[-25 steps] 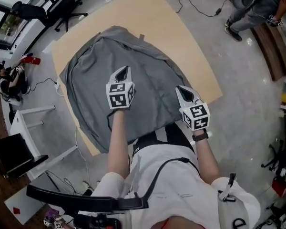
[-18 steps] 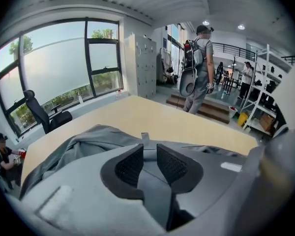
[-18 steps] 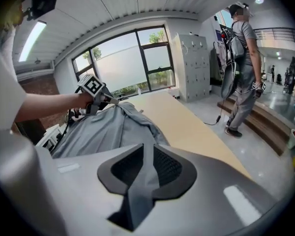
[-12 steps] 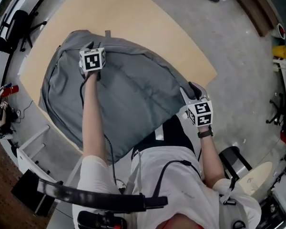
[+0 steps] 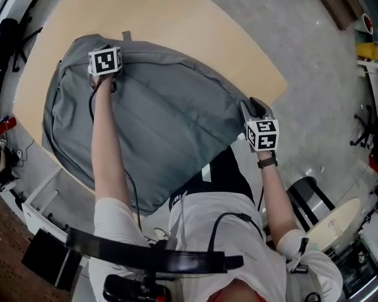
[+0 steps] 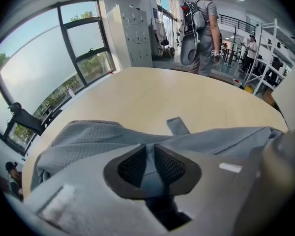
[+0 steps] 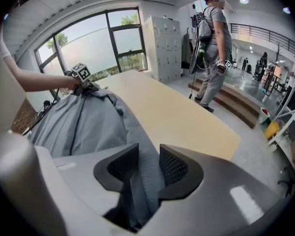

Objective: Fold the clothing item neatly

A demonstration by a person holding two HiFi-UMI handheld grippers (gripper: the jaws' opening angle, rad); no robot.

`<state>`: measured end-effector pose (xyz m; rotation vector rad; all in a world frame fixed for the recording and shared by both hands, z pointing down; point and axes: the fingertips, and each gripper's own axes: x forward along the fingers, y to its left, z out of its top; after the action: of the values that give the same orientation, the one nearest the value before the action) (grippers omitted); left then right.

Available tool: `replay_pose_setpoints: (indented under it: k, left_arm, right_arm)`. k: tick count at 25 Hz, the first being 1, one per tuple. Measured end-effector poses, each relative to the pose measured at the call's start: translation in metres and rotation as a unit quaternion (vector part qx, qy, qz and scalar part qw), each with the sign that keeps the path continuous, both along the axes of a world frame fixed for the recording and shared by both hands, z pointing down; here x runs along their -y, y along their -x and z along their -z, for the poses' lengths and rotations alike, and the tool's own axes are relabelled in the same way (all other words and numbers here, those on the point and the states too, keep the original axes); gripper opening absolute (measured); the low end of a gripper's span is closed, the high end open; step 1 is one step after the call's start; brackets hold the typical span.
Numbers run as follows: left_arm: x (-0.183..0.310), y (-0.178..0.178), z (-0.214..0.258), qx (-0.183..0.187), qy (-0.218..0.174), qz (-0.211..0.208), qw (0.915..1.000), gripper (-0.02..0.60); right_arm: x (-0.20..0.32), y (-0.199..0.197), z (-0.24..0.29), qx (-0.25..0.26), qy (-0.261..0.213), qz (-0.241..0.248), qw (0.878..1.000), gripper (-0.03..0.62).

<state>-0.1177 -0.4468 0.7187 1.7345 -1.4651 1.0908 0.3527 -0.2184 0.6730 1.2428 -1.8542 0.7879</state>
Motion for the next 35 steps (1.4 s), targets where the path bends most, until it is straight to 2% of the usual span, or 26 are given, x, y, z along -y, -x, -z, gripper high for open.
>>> replay_pose_setpoints:
  k: [4, 6, 8, 10, 13, 15, 18, 21, 23, 26, 30, 33, 35]
  left_arm:
    - [-0.002, -0.005, 0.007, -0.014, -0.014, 0.0, 0.9998, 0.014]
    - [-0.001, -0.007, 0.015, -0.033, -0.026, -0.002, 0.9991, 0.011]
    - [-0.002, -0.01, 0.028, -0.053, -0.044, -0.005, 0.9976, 0.009]
    - [-0.006, -0.013, 0.049, -0.069, -0.065, -0.007, 0.9955, 0.009]
    - [-0.016, -0.012, 0.089, -0.083, -0.103, 0.001, 0.9913, 0.008]
    - [-0.03, -0.006, 0.111, -0.096, -0.127, 0.018, 0.9871, 0.009]
    - [-0.058, 0.017, 0.141, -0.102, -0.155, 0.049, 0.9814, 0.008]
    - [-0.094, 0.057, 0.151, -0.098, -0.162, 0.086, 0.9781, 0.008]
    - [-0.118, 0.088, 0.15, -0.091, -0.166, 0.116, 0.9751, 0.008]
    - [-0.152, 0.127, 0.139, -0.076, -0.16, 0.146, 0.9733, 0.008]
    - [-0.182, 0.147, 0.102, -0.078, -0.129, 0.171, 0.9737, 0.009]
    - [-0.19, 0.149, 0.069, -0.079, -0.095, 0.174, 0.977, 0.01]
    - [-0.194, 0.156, 0.054, -0.068, -0.073, 0.177, 0.9792, 0.014]
  right_arm:
    - [-0.007, -0.002, -0.019, -0.022, 0.015, 0.025, 0.999, 0.089]
    - [-0.006, 0.003, -0.017, -0.022, 0.012, 0.037, 0.999, 0.012]
    - [-0.005, 0.007, -0.005, -0.015, 0.002, 0.048, 0.999, 0.012]
    - [-0.009, 0.011, 0.02, 0.007, -0.013, 0.066, 0.998, 0.014]
    - [-0.02, 0.023, 0.069, 0.067, -0.032, 0.111, 0.991, 0.014]
    - [-0.035, 0.033, 0.102, 0.117, -0.033, 0.149, 0.981, 0.014]
    - [-0.071, 0.063, 0.15, 0.198, -0.009, 0.202, 0.959, 0.014]
    - [-0.117, 0.105, 0.177, 0.268, 0.048, 0.25, 0.929, 0.014]
    - [-0.147, 0.132, 0.175, 0.293, 0.092, 0.289, 0.907, 0.014]
    - [-0.197, 0.17, 0.154, 0.303, 0.157, 0.324, 0.883, 0.014]
    - [-0.252, 0.201, 0.117, 0.293, 0.234, 0.342, 0.862, 0.014]
    - [-0.271, 0.216, 0.088, 0.264, 0.267, 0.351, 0.858, 0.011]
    - [-0.276, 0.231, 0.067, 0.235, 0.267, 0.373, 0.857, 0.012]
